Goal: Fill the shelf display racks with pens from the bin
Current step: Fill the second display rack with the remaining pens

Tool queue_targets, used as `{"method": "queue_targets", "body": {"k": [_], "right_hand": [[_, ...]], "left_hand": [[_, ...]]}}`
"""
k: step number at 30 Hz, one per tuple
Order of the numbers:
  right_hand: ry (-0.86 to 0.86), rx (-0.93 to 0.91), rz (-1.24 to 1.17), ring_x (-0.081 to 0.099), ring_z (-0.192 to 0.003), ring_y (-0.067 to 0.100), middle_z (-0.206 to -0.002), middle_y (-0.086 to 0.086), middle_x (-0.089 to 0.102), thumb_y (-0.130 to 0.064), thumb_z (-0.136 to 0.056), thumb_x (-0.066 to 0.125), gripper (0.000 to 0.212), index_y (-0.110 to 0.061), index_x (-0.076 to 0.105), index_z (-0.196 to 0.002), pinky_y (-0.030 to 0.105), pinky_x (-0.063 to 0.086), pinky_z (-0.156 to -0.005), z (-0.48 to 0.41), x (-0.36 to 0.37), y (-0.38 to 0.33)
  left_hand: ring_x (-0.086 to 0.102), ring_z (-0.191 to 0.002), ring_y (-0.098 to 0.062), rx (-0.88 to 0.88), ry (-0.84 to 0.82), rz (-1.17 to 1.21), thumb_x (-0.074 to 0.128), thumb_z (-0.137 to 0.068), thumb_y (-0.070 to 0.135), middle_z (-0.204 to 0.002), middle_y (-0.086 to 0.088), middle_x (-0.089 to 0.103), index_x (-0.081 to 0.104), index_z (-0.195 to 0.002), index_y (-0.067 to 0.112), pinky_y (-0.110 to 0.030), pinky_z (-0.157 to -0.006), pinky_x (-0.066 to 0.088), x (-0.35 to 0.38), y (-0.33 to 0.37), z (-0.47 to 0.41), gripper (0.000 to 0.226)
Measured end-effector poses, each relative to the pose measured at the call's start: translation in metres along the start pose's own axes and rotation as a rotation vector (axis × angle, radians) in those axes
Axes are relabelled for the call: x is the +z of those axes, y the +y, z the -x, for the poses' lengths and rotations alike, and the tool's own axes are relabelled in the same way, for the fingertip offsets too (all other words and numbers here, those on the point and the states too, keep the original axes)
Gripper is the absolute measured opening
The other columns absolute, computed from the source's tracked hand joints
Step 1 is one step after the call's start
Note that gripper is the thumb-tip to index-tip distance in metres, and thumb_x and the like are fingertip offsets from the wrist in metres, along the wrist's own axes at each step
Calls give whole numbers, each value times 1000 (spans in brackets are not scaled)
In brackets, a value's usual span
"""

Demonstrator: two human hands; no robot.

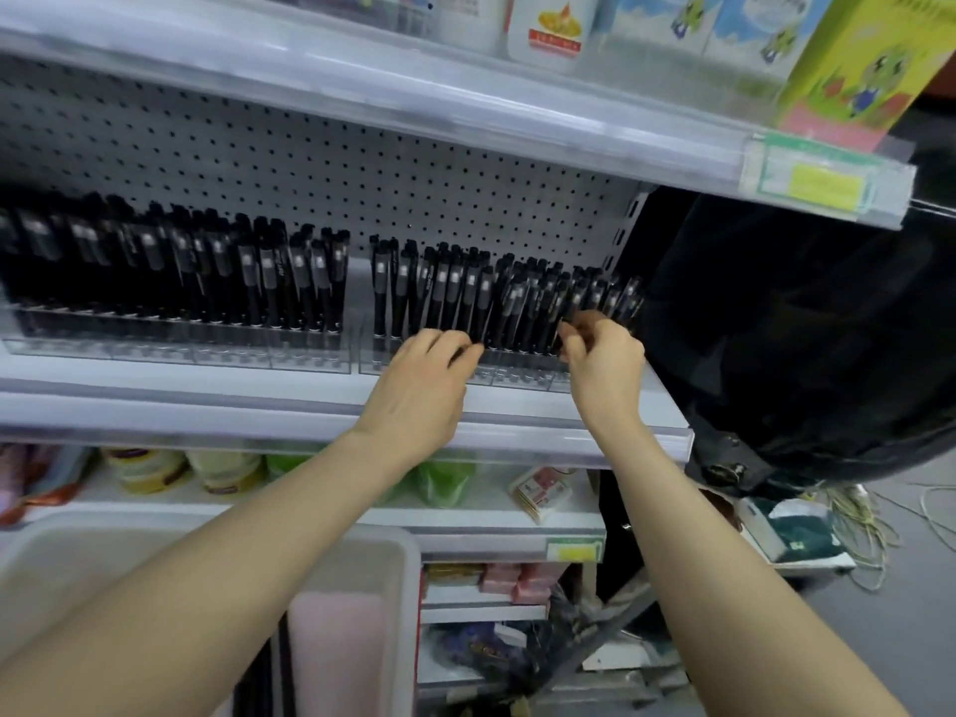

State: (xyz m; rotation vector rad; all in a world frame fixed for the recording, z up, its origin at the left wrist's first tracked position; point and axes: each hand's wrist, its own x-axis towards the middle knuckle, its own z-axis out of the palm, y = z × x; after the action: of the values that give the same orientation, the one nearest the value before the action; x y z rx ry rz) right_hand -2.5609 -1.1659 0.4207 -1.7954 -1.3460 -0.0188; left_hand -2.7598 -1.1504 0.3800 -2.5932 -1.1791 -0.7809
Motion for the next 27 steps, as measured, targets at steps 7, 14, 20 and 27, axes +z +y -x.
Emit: {"method": "queue_targets", "body": {"k": [7, 14, 20, 27], "right_hand": [[115, 52, -60, 60, -86, 14, -92, -2, 65, -20, -96, 59, 22, -9, 65, -114, 27, 47, -77, 48, -4, -21], [-29, 16, -140, 63, -81, 11, -87, -3, 70, -17, -92, 63, 14, -13, 70, -104, 24, 49, -77, 162, 47, -86], [-289, 60, -75, 63, -79, 12, -83, -4, 70, -14, -88, 65, 8, -16, 70, -94, 25, 48, -74, 253, 95, -112], [-755, 308, 251, 58, -75, 18, -86, 2, 68, -19, -78, 72, 9, -13, 68, -85, 24, 40, -63, 291, 115, -92]], "left_hand": [[41, -127, -23, -38, 10, 156, 58, -94, 19, -137, -3, 48, 52, -138, 14, -39, -102, 44, -32, -22, 45, 45], [52, -105, -28, -118, 64, 175, 63, -90, 16, -117, -6, 58, 64, -122, 12, -39, -88, 47, -47, -84, 146, 33], [56, -103, -33, -242, -57, 114, 49, -89, 32, -118, -8, 59, 65, -123, 15, -42, -90, 47, -33, -116, 230, 41], [53, -107, -34, -235, -112, 51, 43, -86, 37, -115, -11, 60, 58, -130, 15, -43, -106, 22, -20, -116, 249, 51]]}}
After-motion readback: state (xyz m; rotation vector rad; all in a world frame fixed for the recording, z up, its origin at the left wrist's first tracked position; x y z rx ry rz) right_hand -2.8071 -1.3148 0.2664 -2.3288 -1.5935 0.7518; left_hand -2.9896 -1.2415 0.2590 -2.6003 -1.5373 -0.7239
